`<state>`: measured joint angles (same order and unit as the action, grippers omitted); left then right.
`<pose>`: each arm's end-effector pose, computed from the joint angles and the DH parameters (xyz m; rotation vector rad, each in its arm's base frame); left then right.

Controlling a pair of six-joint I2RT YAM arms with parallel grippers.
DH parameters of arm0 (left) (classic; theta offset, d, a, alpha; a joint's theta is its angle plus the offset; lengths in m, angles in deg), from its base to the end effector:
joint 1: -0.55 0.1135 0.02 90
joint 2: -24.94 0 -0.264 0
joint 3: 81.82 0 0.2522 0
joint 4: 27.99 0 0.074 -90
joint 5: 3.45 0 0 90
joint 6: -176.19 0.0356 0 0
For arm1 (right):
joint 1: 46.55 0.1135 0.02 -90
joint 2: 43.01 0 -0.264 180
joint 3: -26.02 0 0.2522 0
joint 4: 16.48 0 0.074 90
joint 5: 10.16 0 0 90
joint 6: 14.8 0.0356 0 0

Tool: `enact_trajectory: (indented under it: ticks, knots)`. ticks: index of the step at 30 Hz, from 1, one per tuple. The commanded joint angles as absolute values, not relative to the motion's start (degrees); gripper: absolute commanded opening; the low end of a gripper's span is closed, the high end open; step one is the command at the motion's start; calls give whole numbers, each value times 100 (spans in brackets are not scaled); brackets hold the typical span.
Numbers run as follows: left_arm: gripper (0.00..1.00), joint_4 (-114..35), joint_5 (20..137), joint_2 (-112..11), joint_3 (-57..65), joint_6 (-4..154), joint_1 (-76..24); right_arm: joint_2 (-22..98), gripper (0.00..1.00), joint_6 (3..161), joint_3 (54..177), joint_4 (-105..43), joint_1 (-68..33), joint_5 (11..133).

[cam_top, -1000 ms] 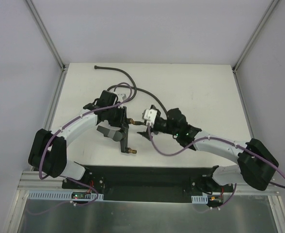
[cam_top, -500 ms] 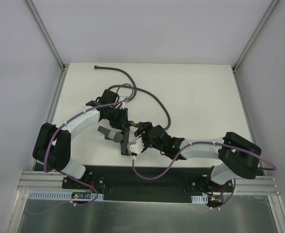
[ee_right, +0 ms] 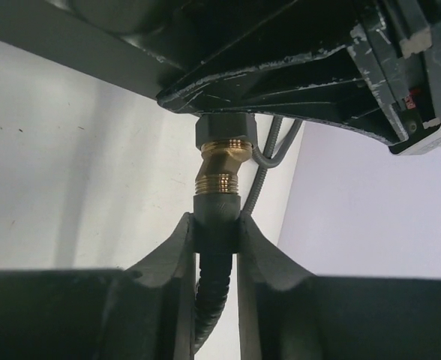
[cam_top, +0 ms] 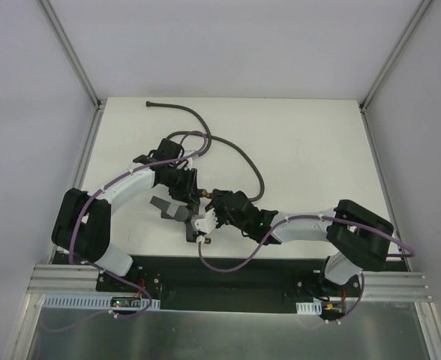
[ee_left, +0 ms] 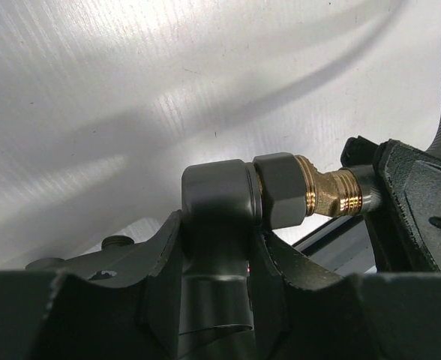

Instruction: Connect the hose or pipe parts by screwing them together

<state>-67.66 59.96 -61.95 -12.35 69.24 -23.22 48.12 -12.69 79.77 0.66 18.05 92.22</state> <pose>0.2716 -0.1370 0.2128 0.3403 2.6193 -0.8545 0.1474 0.2927 0.1867 -1.8490 0.6036 -0.4789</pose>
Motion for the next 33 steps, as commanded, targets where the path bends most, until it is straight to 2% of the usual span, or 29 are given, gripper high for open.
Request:
enact_trajectory:
  ticks: [1, 7, 17, 23, 29, 32, 33]
  knots:
    - [0, -6637, 5306, -5909, -890, 6773, -2318, 4787, 1, -400, 8293, -332, 1752, 8925]
    - [0, -6285, 5350, -5636, -1031, 6729, -2318, 4576, 1, 1374, 8425, -686, 1401, 7678]
    - [0, -5749, 5385, -5276, -1216, 6755, -2327, 4734, 1, 3036, 8907, -1476, 584, 5007]
    - [0, -5363, 5622, -5188, -1435, 6580, -2362, 5032, 1, 4082, 9356, -1671, 268, 4277]
    - [0, -4949, 5982, -5003, -1716, 6430, -2397, 5419, 1, 6321, 9225, -117, 4, 3520]
    - [0, -4782, 6254, -4801, -1866, 6395, -2397, 5621, 1, 7911, 8971, 1182, -181, 3360]
    - [0, -4747, 6308, -4740, -1936, 6395, -2397, 5657, 1, 8299, 8840, 2169, -216, 3369]
